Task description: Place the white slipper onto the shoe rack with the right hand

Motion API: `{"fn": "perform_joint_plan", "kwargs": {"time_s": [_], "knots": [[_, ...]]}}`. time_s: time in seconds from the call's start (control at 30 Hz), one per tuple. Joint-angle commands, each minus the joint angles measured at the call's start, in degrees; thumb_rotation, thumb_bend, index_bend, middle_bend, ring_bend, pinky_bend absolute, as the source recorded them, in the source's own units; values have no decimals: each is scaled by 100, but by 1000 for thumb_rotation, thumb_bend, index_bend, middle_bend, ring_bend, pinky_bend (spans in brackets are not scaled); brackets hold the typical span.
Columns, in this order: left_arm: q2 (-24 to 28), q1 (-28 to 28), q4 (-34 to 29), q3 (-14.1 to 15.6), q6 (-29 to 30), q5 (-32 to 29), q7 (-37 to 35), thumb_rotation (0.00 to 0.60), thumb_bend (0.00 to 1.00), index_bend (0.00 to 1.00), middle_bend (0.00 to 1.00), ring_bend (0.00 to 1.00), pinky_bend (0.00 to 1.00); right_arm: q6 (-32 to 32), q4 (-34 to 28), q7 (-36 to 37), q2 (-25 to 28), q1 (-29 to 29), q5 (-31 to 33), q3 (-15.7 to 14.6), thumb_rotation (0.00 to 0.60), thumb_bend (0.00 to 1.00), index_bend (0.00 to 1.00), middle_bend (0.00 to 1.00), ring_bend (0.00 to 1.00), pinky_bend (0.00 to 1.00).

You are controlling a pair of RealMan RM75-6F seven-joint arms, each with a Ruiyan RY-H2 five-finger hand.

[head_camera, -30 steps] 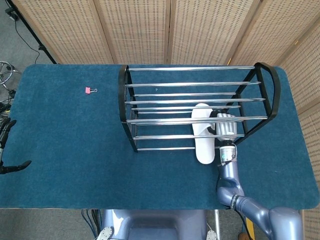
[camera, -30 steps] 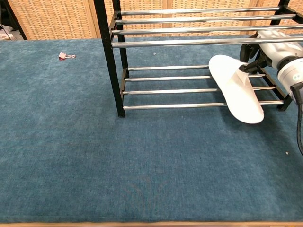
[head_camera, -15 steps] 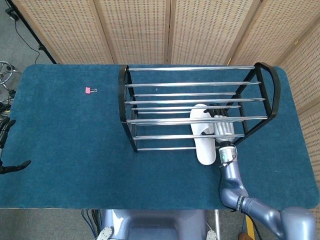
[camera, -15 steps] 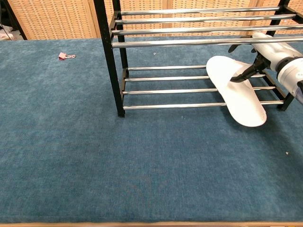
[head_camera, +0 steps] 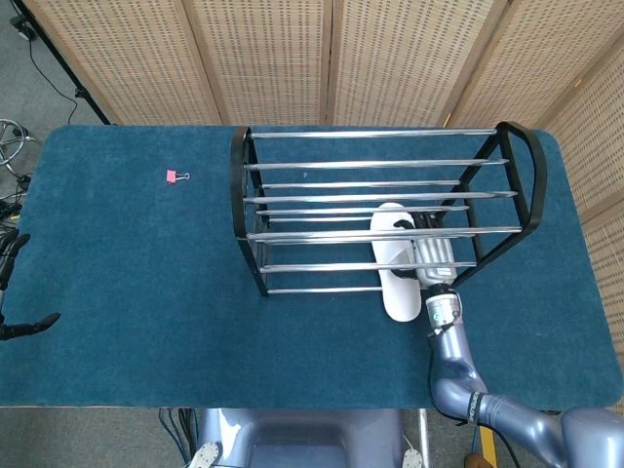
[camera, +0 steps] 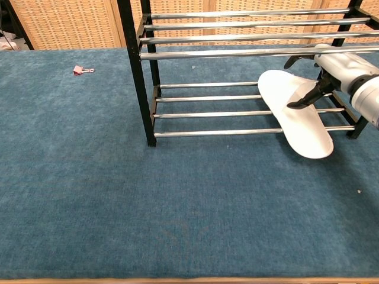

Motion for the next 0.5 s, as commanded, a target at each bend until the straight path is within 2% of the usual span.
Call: {"fn": "perform_joint_plan", "kwargs": {"time_s": [0.03, 0.5], "knots": [[0, -2, -2, 1, -4, 2, -1, 600, 83, 0, 0, 0, 0, 94, -157, -30, 59, -75, -51, -72, 600, 156, 261, 100, 29, 127], [-16, -11, -33, 15, -5, 29, 57, 600, 83, 0, 0, 0, 0, 417, -985, -81, 363, -459, -210, -399, 600, 155, 272, 105, 32, 128]]}}
